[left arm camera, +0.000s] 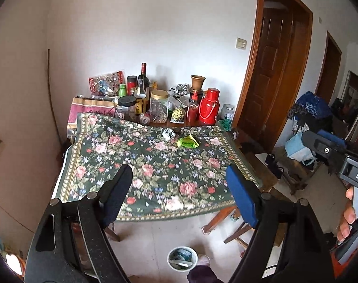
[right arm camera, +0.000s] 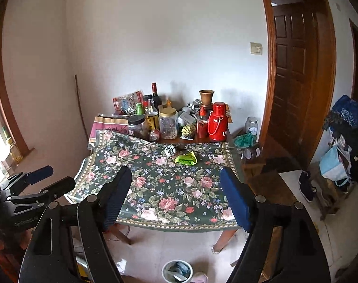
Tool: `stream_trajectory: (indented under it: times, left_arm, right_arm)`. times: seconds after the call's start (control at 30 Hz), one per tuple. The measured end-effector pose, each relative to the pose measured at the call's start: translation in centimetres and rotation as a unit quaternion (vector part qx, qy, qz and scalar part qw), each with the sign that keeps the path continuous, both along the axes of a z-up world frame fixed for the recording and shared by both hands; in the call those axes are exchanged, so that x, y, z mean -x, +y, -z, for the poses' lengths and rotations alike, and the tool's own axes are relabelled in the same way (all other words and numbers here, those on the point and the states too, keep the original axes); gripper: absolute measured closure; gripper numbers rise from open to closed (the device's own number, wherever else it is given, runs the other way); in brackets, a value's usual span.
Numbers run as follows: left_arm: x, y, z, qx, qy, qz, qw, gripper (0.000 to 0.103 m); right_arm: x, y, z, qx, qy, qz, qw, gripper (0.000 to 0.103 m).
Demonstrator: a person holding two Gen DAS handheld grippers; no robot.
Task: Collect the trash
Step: 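Move both open tools back up over the floral tablecloth, then grasp the green snack wrapper with the right tool while the left tool grasps the foil ball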
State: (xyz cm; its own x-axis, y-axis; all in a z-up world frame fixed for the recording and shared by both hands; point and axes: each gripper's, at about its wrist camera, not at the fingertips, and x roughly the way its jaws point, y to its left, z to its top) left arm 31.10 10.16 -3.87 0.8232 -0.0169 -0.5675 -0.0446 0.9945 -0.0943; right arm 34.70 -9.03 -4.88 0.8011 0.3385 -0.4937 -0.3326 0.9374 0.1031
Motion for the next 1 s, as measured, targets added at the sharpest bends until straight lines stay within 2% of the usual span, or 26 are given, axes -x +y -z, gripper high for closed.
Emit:
stream_trajectory:
  times: [0.13, 0.43, 0.67, 0.77, 1.0]
  left_arm:
    - [-4.0, -0.6, 0.0, -0.005, -0.002, -0.008, 1.0, 0.022]
    - [-14.6, -2.1, -1.0, 0.008, -0.003, -0.025, 0.9996, 0.022]
    - [-21.0, -2.5, -0.3, 0.016, 0.013, -0.052, 0.9984, 0.022]
    - [-23.1, -2.2, 0.5, 0.018, 0.028, -0.056, 0.9978, 0.022]
    - [-27.5, 0.6, 3.3, 0.016, 0.068, -0.06, 0.9958, 0.022]
  right_arm:
    - [-3.4, -0.2, 0.2, -0.005, 0.004, -0.007, 1.0, 0.029]
    - [-12.3, -1.3, -1.3, -0.003, -0.004, -0.031, 0.999, 0.029]
    - [-18.6, -2.7, -1.6, 0.003, -0.006, -0.05, 0.999, 0.029]
    - [-21.0, -2.7, -1.0, 0.009, 0.006, -0.052, 0.999, 0.029]
    - [-25.8, -0.9, 2.8, 0.007, 0.076, -0.045, 0.996, 0.029]
